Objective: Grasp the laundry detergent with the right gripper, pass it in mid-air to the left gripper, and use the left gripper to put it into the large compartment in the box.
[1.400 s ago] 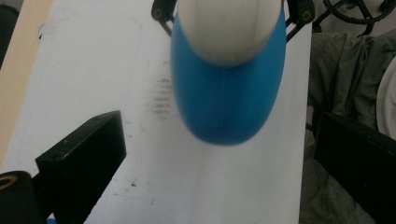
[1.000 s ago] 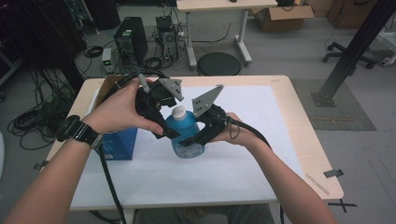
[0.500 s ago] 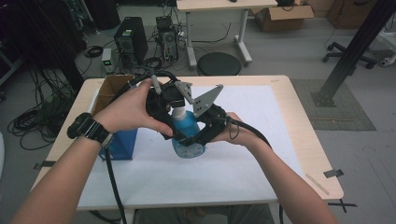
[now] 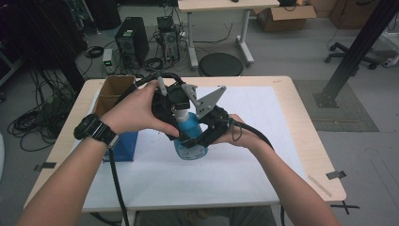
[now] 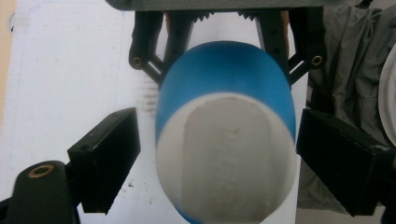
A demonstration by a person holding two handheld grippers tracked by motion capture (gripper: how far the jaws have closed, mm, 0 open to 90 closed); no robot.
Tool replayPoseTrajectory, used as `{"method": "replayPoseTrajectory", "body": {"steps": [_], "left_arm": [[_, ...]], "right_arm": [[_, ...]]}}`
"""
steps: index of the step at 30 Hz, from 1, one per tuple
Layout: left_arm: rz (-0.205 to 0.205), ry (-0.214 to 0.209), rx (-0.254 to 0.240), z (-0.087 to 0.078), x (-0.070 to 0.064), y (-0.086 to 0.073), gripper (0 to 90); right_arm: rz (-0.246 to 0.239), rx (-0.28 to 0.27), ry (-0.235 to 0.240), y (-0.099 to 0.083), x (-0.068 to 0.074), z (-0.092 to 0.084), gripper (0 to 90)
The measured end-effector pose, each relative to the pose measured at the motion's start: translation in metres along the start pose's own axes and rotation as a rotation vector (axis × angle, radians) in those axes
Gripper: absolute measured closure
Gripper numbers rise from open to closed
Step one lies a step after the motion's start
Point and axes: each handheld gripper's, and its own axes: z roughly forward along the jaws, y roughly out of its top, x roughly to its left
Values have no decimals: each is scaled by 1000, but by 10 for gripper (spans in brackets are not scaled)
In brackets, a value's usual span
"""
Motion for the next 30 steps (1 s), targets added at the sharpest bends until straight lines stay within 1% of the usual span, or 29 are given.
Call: {"method": "replayPoseTrajectory", "body": {"steps": [2,6,7,10,12,14,17,20,23,27,28,30], "left_arm": [[-1,2,0,1,0,0,161],[9,10,6,1,0,2,184],[14,7,8,1,-1,2,210],[13,13,9,2,-1,3,219],[16,10,14,2,-1,3,242],[13,14,15,2,-2,4,268],[9,5,18,2,-2,4,270],[13,7,26,2,-2,4,276],[15,10,30,3,-2,4,318],[14,11,29,4,-2,5,334],[7,10,30,4,-2,5,345],[6,11,27,4,-2,5,350]], "right_arm": [[-1,0,1,0,0,0,438],[2,1,-4,-1,0,0,438],[2,0,-6,-1,0,-1,438],[2,-2,-5,-1,0,-1,438],[1,-2,-8,-1,0,-1,438],[1,1,-8,-2,1,-1,438],[2,1,-11,-2,1,0,438],[4,-2,-12,-2,1,0,437],[1,-3,-12,-2,1,0,438],[3,-1,-14,-2,1,0,438],[2,0,-15,-2,1,0,438],[1,1,-15,-2,1,0,437]]}}
